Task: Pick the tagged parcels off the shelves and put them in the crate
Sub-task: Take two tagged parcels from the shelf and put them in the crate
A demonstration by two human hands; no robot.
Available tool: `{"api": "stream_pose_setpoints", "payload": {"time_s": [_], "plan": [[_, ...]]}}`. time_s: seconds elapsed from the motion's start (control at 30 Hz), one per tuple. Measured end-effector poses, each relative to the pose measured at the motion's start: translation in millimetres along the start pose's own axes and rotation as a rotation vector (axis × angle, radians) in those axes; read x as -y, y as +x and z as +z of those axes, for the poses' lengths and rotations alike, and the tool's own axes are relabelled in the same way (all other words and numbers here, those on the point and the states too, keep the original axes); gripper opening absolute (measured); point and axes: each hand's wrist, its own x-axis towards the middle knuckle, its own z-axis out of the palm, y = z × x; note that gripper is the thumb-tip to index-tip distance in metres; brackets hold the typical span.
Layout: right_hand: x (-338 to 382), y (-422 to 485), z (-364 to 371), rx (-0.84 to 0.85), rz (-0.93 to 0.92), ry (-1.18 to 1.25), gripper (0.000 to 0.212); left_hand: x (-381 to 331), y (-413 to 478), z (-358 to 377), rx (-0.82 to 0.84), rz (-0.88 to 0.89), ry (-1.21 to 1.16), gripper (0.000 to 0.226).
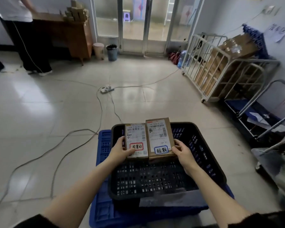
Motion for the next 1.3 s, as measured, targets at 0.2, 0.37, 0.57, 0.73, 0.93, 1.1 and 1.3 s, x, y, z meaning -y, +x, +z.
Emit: {"api": "stream_pose_setpoints", "payload": {"time_s": [0.2, 0.37, 0.57, 0.73, 0.93, 1.1, 1.3], "plan": [[-55, 52, 7, 0.14, 0.146, -0.104, 0.054, 46, 37, 35, 0.031, -0.175, -0.005, 0.077], [-95, 87, 24, 0.221, 0.253, -0.116, 0.055, 83, 65, 56, 0.0, -0.324, -0.056, 0.071], [-129, 131, 49, 0.312, 0.306, -0.101, 0.061, 111, 99, 68, -0.047, -0.441, -0.07, 0.063], [-151, 151, 65, 0.351, 0.382, -0.074, 0.061, 130, 123, 73, -0.075, -0.518, -0.022, 0.058], [-161, 165, 85, 0.395, 0.386, -0.098, 0.063, 146, 146, 71, -0.106, -0.528, -0.062, 0.063], [-167, 166, 92, 0.412, 0.384, -0.138, 0.068, 153, 153, 73, -0.075, -0.567, -0.018, 0.076], [-166, 163, 86, 0.42, 0.359, -0.179, 0.068, 147, 155, 76, -0.111, -0.572, 0.126, 0.078]]}}
